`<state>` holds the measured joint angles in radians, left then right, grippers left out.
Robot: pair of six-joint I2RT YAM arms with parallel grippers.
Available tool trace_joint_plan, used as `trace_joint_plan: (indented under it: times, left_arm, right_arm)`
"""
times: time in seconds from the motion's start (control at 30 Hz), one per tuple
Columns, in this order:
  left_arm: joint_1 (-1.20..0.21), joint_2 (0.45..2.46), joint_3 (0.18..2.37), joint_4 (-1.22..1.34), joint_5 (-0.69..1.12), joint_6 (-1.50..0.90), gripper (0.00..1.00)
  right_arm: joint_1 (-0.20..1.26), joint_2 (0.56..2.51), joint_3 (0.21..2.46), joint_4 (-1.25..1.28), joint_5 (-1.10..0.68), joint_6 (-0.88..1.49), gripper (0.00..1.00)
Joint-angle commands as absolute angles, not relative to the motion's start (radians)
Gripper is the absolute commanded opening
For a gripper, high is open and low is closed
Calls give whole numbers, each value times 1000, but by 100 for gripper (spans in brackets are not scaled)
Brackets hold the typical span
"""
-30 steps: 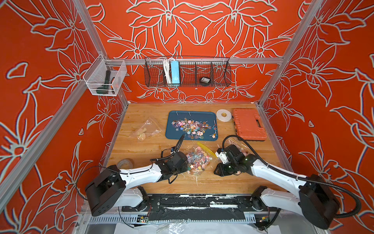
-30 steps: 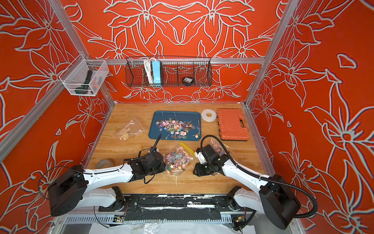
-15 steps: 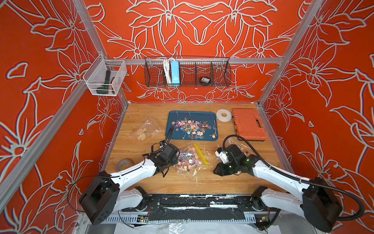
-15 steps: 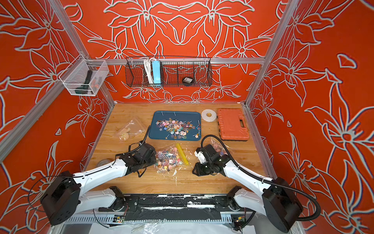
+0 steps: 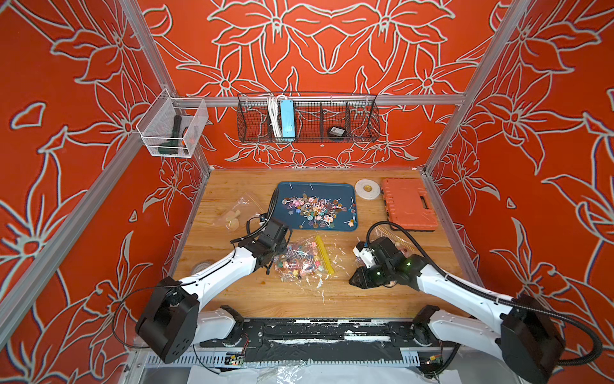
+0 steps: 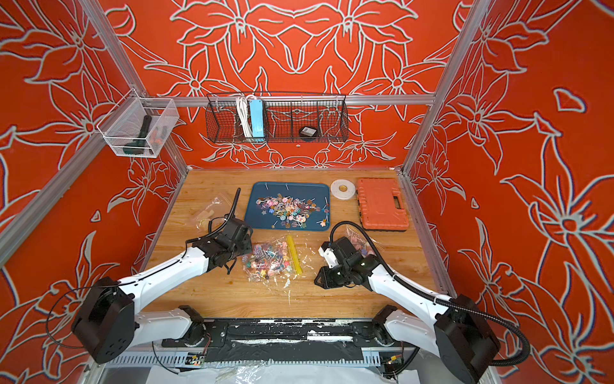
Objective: Pour candies out of the ziploc bag
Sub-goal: Adjust the ziploc bag at the center of the board.
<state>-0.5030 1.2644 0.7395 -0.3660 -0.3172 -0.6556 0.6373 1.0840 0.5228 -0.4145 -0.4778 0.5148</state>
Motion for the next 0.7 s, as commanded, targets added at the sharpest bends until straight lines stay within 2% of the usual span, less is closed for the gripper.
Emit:
trace_joint_plan:
  times: [0.0, 0.13, 0.33, 0.43, 0.67]
  left_arm:
    - [-506, 1257, 797, -432, -295, -619, 42]
    - [-616, 1262, 900, -541, -264, -631, 42]
    - [-846, 1388, 1007, -575, -253, -721, 37]
    - [-887, 1430, 991, -513, -252, -758, 33]
    - [-908, 1397, 890, -295, -227, -761, 33]
  right_arm:
    - [643, 1061, 523, -447, -429, 530, 31]
    - [626, 1066, 563, -490, -357, 513, 30]
    - [531, 1106, 587, -434, -388, 529, 30]
    - [510, 1135, 610, -407, -423, 523, 30]
    - [515, 1183, 618, -276, -565, 508, 35]
